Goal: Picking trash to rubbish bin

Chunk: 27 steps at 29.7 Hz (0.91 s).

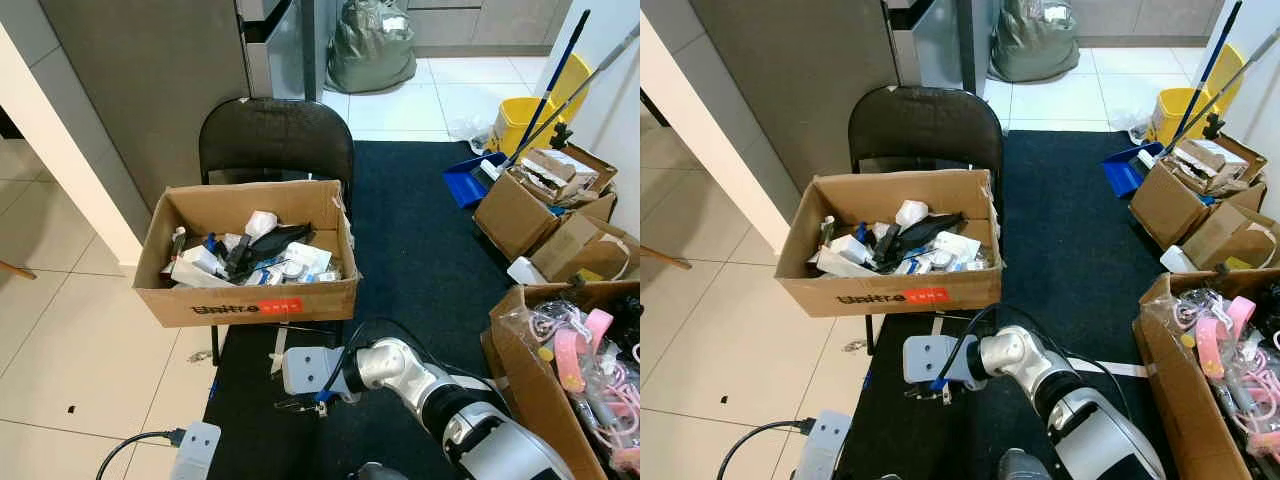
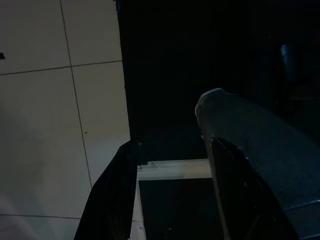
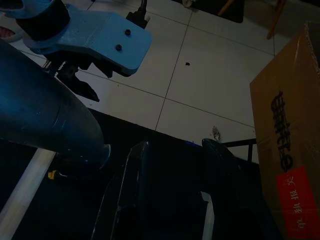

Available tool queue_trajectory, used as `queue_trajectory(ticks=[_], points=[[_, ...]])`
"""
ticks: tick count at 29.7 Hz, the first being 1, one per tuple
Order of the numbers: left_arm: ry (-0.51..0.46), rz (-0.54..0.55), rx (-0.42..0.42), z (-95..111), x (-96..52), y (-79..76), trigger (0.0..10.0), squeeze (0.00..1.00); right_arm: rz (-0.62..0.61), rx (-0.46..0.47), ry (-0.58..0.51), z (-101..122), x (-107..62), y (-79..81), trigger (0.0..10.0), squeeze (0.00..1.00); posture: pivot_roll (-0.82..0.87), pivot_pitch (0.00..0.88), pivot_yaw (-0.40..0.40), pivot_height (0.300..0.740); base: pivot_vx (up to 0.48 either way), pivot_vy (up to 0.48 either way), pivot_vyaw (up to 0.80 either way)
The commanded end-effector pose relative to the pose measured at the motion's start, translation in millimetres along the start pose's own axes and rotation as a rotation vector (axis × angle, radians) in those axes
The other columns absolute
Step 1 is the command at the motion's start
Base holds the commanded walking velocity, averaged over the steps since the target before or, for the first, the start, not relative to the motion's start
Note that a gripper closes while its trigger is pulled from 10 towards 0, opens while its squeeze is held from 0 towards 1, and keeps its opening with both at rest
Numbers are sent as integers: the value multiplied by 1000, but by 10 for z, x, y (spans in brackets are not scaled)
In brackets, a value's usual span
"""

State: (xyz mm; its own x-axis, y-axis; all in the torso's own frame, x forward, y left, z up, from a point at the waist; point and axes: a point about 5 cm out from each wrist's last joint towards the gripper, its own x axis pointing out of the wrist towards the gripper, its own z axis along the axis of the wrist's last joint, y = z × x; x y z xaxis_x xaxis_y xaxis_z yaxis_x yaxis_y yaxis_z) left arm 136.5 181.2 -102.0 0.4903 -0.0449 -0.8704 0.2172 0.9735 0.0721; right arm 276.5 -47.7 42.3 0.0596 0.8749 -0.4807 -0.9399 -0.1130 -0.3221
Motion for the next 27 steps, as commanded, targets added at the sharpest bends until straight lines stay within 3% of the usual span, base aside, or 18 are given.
queue_trajectory(ticks=[1,16,27], points=[[138,-31,-4,-342,-64,-103,10000,0,10,3,-5,0,19,25,10000,0,-40,90,54,740,0,0,0],[117,-27,9,-255,-43,-56,10000,0,10,3,-4,-1,22,27,10000,0,-37,89,54,740,0,0,0],[127,-24,17,-385,-95,12,10000,0,10,4,-2,-7,19,31,10000,0,-41,81,53,740,0,0,0]])
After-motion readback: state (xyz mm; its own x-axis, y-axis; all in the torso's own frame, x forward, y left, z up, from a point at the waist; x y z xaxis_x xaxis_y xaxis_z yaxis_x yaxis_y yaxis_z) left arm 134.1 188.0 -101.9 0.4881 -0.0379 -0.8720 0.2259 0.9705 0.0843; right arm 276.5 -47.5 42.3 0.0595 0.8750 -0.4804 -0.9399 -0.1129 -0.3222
